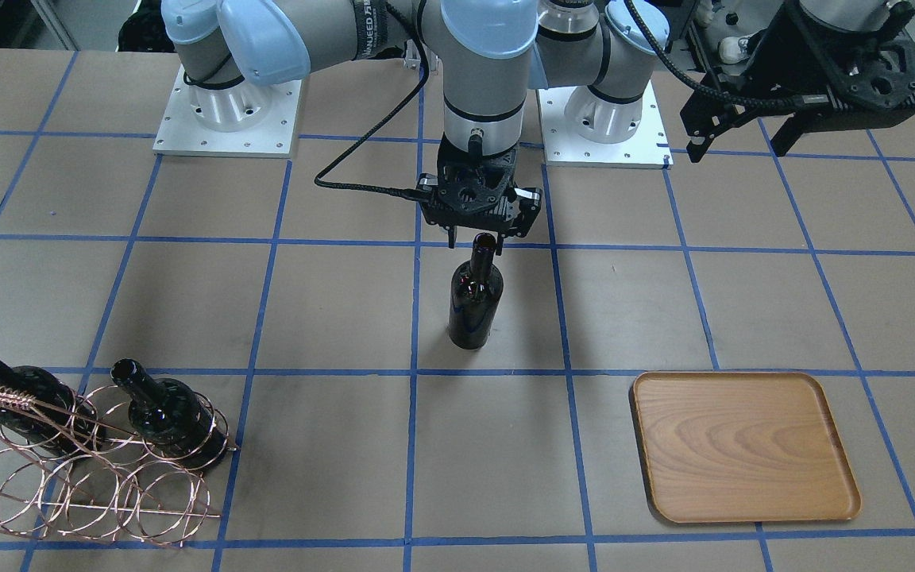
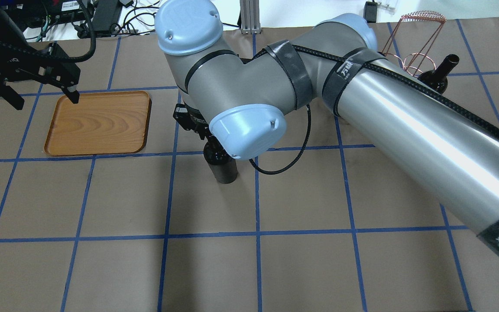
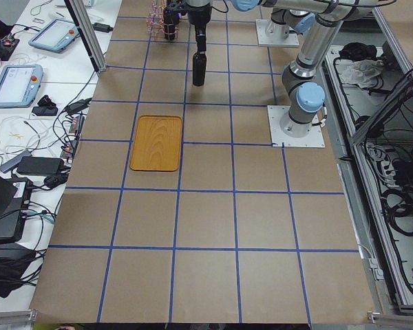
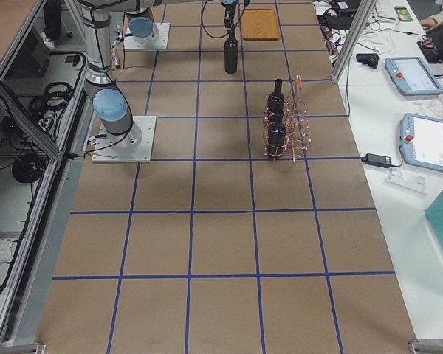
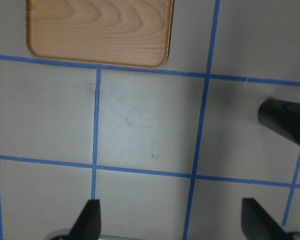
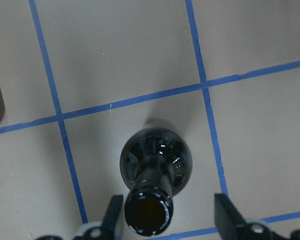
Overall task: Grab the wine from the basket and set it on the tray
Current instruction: 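Carry the bottle toward the tray and lower it onto the table, then open the right gripper and retract it while the left gripper approaches the bottle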
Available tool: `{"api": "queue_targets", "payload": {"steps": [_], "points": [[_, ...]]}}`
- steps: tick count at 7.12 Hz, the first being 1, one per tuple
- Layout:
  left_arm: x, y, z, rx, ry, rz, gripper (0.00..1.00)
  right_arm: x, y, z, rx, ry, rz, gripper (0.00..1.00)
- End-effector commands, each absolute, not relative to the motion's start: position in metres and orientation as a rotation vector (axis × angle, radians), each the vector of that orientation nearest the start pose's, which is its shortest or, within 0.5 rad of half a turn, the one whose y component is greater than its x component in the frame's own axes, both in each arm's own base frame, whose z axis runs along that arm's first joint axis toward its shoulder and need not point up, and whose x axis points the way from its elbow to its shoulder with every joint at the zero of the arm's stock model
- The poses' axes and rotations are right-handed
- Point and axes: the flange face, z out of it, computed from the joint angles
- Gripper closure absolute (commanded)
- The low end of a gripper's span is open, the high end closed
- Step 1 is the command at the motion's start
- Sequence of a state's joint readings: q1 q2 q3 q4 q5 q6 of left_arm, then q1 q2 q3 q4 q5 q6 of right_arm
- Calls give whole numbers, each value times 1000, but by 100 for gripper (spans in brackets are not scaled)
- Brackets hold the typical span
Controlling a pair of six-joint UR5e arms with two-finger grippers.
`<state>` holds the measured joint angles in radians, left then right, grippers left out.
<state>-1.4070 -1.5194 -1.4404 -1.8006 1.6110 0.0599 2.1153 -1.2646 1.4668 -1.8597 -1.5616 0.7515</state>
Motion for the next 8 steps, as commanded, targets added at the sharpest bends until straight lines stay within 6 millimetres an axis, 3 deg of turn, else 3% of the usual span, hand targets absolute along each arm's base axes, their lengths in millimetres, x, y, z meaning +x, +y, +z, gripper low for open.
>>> {"api": "queue_targets", "payload": {"steps": [1, 2, 3, 4, 5, 6, 7, 8], "points": [[-54, -476, 551, -163, 3102, 85, 0, 437, -460, 402, 314, 3044, -93, 0], [-55, -482, 546, -170, 3106, 93, 0, 431, -467, 412, 321, 3029, -112, 0], [-64, -488, 539, -142, 3105, 91, 0, 407, -484, 448, 308, 3019, -156, 0], [-80, -490, 537, -99, 3101, 73, 0, 356, -501, 475, 257, 3046, -117, 0], [-98, -491, 534, -141, 3099, 70, 0, 291, -505, 507, 159, 3071, -111, 0], [-130, -497, 530, -140, 3098, 7, 0, 227, -501, 536, 52, 3102, -91, 0], [-164, -500, 519, -194, 3092, -2, 0, 178, -484, 565, -22, 3110, -99, 0], [-194, -504, 505, -286, 3085, -7, 0, 147, -473, 582, -84, 3117, -115, 0]]}}
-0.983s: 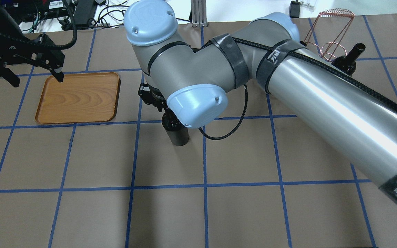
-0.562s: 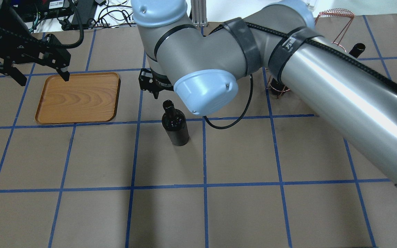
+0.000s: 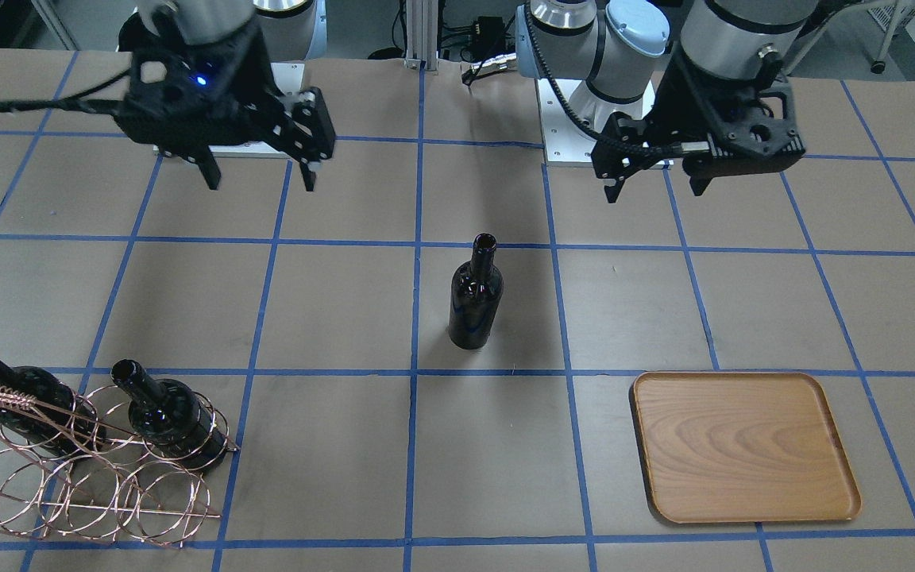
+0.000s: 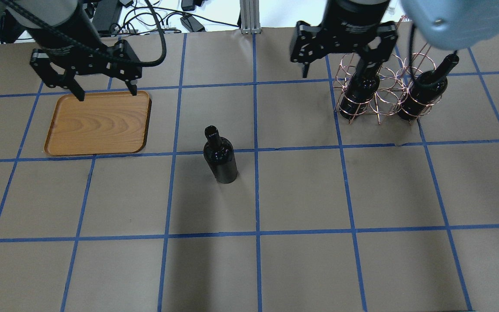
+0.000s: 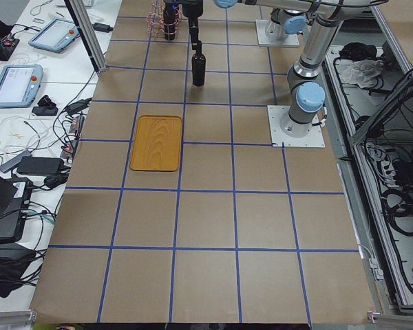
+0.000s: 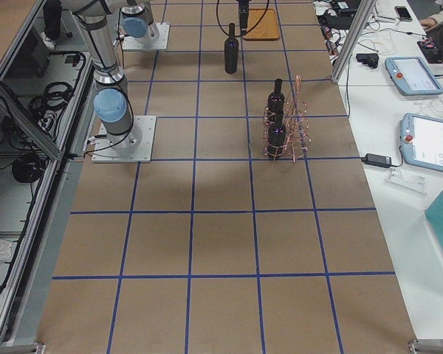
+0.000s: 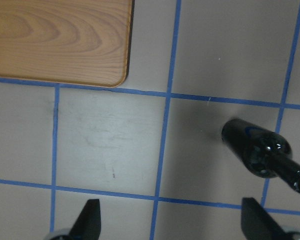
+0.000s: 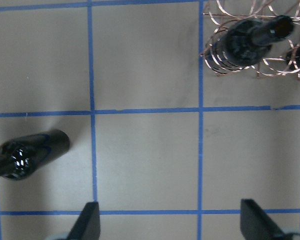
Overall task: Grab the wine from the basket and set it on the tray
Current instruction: 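Open the right gripper and retract it while the left gripper approaches the bottle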
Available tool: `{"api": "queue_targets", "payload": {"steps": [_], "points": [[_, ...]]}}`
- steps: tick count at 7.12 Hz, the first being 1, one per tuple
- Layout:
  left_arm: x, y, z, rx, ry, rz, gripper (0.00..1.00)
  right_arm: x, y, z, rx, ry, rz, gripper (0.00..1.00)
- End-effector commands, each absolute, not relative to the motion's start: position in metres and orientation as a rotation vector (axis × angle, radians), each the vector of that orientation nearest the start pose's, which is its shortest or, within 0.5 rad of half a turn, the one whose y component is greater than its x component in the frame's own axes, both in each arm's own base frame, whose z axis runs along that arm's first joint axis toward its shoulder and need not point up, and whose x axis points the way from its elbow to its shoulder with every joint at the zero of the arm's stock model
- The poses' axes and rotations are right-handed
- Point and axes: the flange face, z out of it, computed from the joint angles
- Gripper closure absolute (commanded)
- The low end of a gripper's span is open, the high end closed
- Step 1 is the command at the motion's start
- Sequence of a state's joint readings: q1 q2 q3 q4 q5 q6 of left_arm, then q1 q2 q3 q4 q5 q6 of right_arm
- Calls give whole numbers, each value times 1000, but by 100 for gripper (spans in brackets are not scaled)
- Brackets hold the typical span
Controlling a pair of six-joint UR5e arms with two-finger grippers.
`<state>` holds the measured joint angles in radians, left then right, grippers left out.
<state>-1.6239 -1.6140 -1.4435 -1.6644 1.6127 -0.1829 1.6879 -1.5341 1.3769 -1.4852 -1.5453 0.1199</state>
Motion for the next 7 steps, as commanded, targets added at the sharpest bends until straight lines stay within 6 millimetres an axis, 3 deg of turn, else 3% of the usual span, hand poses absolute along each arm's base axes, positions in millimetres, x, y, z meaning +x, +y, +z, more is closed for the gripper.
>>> {"api": "queue_targets", "payload": {"steps": [1, 2, 3, 5, 6, 7], "points": [[-231, -506, 494, -220, 3097, -49, 0, 131, -471, 590, -147, 3117, -145, 0], [-264, -508, 474, -212, 3101, -40, 0, 129, -472, 594, -132, 3114, -181, 0], [-280, -506, 447, -175, 3092, 33, 0, 128, -475, 590, -124, 3116, -172, 0], [-288, -494, 420, -136, 3083, 106, 0, 122, -478, 581, -102, 3119, -141, 0], [-291, -501, 409, -140, 3103, 52, 2, 120, -481, 571, -107, 3119, -115, 0], [-291, -495, 385, -132, 3094, 89, 2, 120, -481, 567, -102, 3118, -105, 0]]}}
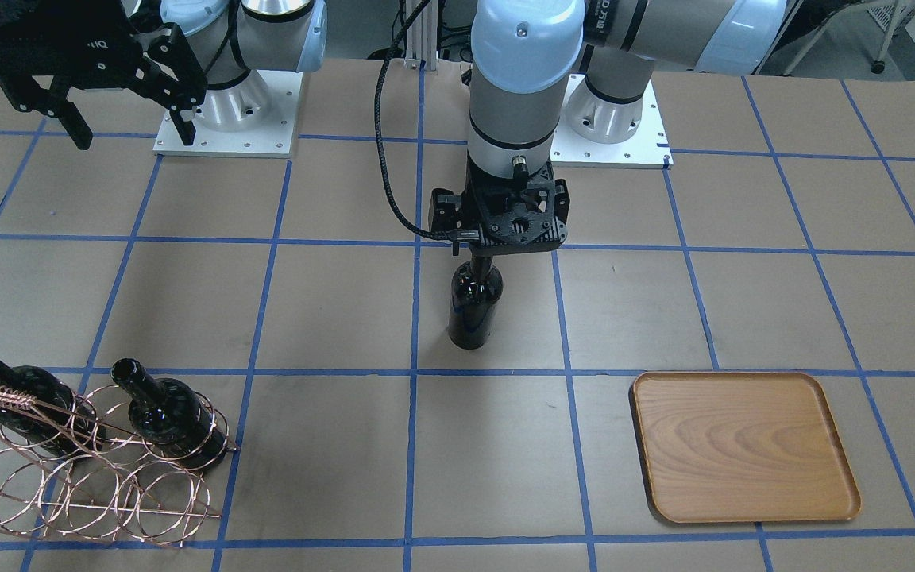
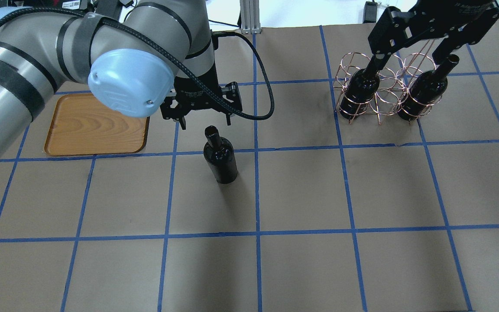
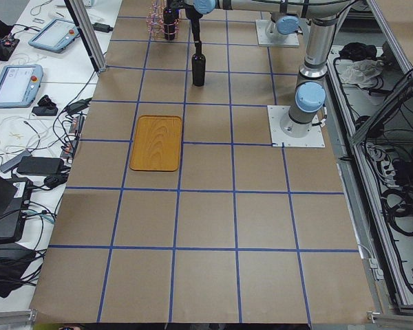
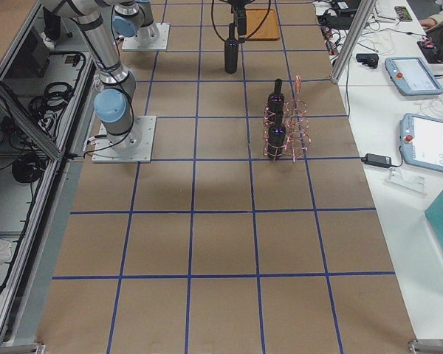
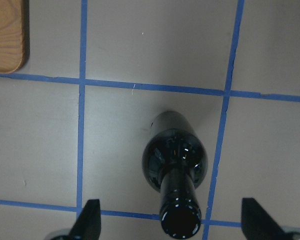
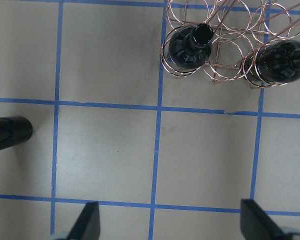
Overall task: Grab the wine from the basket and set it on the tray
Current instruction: 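Lower the left gripper around the bottle neck and close it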
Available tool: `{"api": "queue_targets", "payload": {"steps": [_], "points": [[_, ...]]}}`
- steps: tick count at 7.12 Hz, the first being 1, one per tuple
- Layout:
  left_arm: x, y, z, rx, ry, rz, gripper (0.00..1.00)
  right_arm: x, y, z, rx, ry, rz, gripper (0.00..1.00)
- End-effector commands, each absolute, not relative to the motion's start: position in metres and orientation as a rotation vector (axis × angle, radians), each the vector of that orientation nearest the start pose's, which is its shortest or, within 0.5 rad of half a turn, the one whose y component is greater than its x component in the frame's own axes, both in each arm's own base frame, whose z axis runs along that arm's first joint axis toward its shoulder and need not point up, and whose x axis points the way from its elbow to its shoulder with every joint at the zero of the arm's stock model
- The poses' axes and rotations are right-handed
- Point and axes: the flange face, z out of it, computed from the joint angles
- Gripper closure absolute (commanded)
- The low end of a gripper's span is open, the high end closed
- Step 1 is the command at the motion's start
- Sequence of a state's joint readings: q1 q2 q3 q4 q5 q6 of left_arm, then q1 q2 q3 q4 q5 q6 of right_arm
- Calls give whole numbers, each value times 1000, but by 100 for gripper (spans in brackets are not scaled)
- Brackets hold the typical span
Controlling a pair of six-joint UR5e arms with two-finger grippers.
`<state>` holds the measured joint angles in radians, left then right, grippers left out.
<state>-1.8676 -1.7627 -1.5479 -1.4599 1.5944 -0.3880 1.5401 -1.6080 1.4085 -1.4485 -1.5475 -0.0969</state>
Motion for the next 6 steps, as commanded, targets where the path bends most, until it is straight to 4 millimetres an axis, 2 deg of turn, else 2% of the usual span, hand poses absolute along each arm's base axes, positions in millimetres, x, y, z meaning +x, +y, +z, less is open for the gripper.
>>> {"api": "queue_targets", "payload": {"steps": [1, 2, 3, 4, 6], "points": [[-289, -487, 382, -113, 3091, 98, 13, 121, -484, 567, -102, 3113, -148, 0], [-289, -486, 383, -98, 3093, 96, 18, 118, -484, 565, -104, 3129, -145, 0], [-289, -487, 382, -103, 3094, 89, 30, 118, -484, 558, -94, 3135, -123, 0], [-292, -488, 382, -108, 3120, 94, 30, 118, -482, 551, -89, 3135, -104, 0], [-295, -495, 383, -109, 3142, 32, 30, 118, -481, 552, -92, 3135, -109, 0]]}}
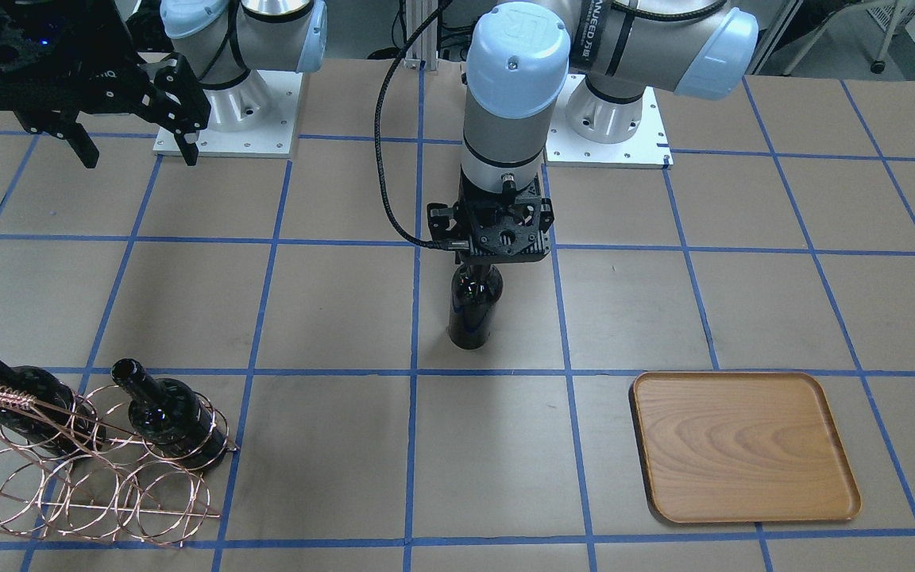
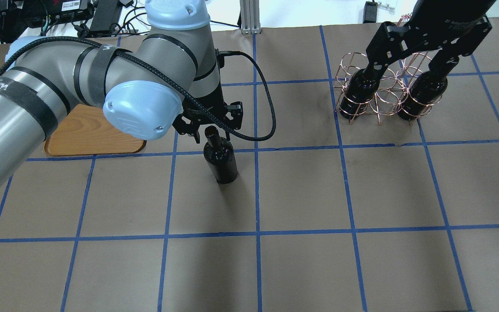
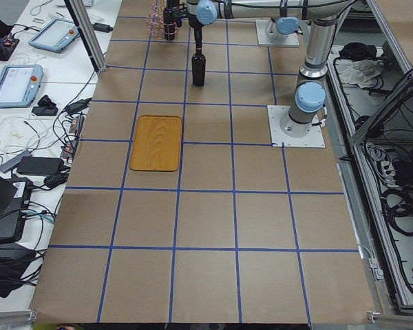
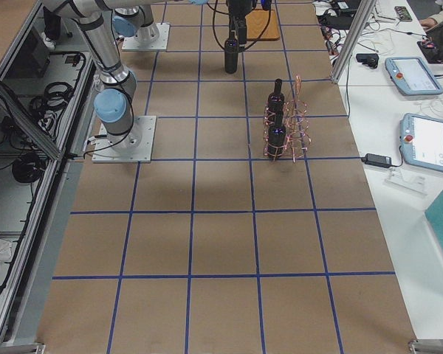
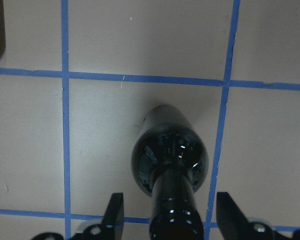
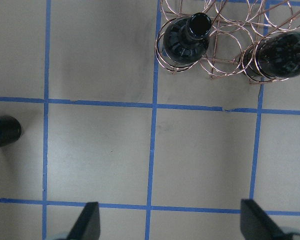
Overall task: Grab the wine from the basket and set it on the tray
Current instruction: 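Lower the left gripper around the bottle neck and close it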
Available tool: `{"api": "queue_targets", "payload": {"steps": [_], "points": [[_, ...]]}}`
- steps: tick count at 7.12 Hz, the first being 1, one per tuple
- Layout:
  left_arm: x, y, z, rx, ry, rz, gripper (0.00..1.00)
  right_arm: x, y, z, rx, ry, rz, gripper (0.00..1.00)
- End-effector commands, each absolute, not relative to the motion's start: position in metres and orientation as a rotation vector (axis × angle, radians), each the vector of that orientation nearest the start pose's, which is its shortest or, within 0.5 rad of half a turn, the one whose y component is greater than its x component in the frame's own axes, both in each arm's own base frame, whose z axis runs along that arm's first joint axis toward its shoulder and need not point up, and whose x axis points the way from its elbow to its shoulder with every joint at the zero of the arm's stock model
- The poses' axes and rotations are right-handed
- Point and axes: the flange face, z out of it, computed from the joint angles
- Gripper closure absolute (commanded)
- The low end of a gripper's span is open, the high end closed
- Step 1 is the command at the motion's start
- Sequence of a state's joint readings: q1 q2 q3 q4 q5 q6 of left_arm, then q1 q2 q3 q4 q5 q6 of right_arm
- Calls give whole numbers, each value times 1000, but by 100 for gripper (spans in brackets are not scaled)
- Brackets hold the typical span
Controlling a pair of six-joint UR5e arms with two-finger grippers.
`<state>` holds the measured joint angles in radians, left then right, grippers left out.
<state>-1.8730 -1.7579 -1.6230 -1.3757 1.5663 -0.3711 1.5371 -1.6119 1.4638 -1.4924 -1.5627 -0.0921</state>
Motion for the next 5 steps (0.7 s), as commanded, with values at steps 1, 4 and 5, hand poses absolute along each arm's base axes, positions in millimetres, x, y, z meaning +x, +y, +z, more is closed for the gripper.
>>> {"api": "queue_targets", "payload": {"steps": [1, 4, 5], "points": [[-295, -496, 383, -99, 3144, 25, 30, 118, -481, 552, -92, 3135, -109, 0], [-292, -493, 384, -82, 3135, 25, 85, 118, -480, 552, -94, 3133, -109, 0], [-292, -492, 385, -79, 3135, 27, 85, 119, -479, 556, -92, 3139, -137, 0]]}}
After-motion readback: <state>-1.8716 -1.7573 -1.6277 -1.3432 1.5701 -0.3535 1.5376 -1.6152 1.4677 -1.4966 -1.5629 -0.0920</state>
